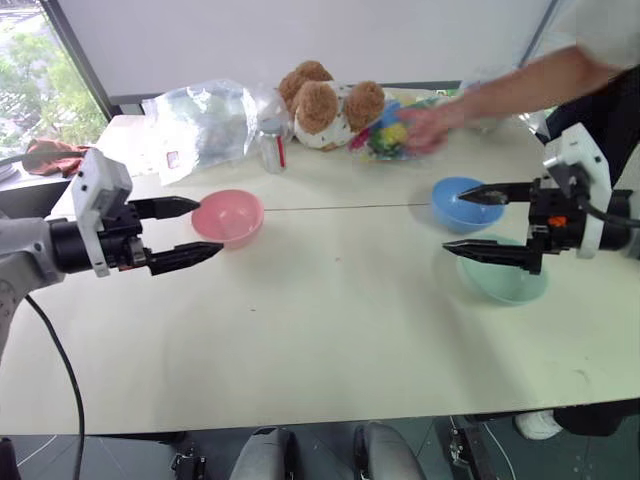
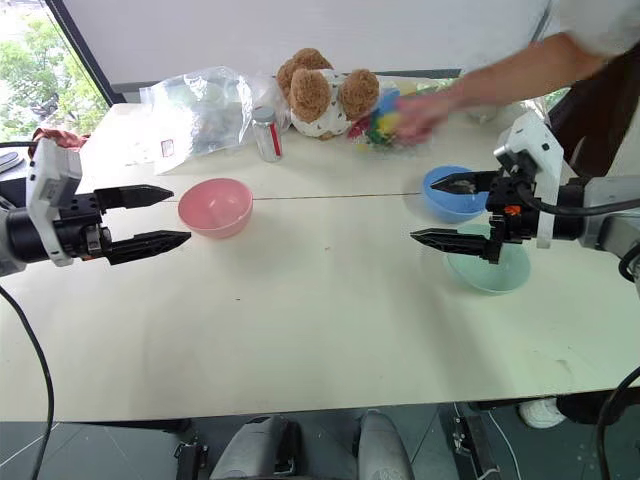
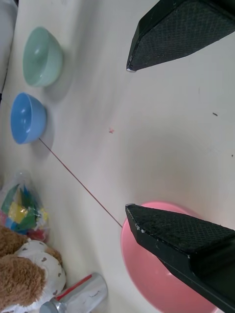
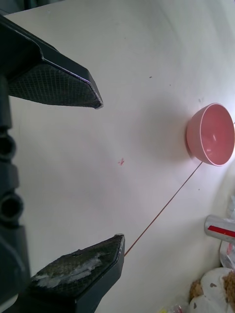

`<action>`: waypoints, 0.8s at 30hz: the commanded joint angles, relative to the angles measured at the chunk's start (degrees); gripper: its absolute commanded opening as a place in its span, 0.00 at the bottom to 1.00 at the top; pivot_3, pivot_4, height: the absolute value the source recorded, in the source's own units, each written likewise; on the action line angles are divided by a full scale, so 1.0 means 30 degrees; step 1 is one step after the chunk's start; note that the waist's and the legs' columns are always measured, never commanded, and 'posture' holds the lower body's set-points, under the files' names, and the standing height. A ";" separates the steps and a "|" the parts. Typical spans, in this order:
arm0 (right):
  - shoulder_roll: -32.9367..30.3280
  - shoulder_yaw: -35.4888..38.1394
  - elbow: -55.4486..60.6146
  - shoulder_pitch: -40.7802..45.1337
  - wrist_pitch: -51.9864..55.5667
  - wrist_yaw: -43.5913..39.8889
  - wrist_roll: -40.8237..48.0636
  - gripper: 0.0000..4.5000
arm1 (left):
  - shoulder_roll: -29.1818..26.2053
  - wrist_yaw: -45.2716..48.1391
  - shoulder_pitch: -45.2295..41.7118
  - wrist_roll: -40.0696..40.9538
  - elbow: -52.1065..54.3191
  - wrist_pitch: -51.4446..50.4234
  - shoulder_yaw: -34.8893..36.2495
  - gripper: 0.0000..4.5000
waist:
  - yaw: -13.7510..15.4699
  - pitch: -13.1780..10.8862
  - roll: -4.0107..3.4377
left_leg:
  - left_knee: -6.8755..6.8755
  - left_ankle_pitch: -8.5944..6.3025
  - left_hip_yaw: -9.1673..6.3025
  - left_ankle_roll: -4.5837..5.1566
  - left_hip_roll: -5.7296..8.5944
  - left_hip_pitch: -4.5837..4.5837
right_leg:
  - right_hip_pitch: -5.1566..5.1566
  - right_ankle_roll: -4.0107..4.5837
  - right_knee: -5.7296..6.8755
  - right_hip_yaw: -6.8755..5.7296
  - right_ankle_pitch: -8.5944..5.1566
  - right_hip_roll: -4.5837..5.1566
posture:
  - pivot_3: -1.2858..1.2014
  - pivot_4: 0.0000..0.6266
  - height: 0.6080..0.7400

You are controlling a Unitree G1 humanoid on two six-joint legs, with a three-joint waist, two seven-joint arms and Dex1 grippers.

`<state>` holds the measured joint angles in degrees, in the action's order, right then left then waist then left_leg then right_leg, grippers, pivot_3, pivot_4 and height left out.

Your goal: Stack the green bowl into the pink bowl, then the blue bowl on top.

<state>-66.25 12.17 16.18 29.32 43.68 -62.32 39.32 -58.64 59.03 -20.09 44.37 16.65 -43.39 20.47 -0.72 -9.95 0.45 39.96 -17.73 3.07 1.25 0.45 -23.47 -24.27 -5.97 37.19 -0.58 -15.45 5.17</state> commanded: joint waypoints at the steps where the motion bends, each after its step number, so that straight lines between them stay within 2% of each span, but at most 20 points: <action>1: -0.0248 0.0457 -0.0005 0.0207 -0.0587 -0.0137 -0.0391 1.00 | -0.0250 0.0441 -0.0237 0.0019 0.0004 0.0516 0.0266 0.99 | -0.0013 0.0000 0.0000 | -0.0005 0.0001 0.0000 -0.0001 0.0000 0.0000 | -0.0005 0.0000 0.0001 0.0000 0.0000 0.0000 | 0.52 0.24 1.00; 7: -0.0169 0.0461 0.0045 -0.0019 -0.0697 -0.0267 -0.0548 1.00 | 0.0373 0.0025 -0.0881 0.0562 0.0380 0.0169 -0.0049 0.99 | 0.0005 -0.0001 -0.0002 | -0.0016 0.0004 0.0001 -0.0007 0.0000 0.0000 | -0.0009 0.0001 -0.0001 0.0002 0.0000 0.0004 | 0.52 0.24 1.00; 24: 0.0394 0.0161 -0.0135 0.0763 0.0042 0.0298 -0.0330 1.00 | 0.0405 0.0561 -0.0342 -0.1796 -0.0307 0.2178 -0.1123 0.99 | 0.0008 -0.0003 -0.0007 | -0.0020 0.0003 0.0006 -0.0006 0.0001 -0.0001 | -0.0014 0.0003 -0.0005 0.0002 -0.0001 0.0012 | 0.52 0.24 1.00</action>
<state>-65.22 11.15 14.45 30.06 43.73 -61.79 37.48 -56.82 60.37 -20.04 39.64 15.66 -38.31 16.67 -0.70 -9.95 0.42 39.90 -17.72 3.09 1.23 0.46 -23.47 -24.31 -5.96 37.17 -0.57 -15.46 5.21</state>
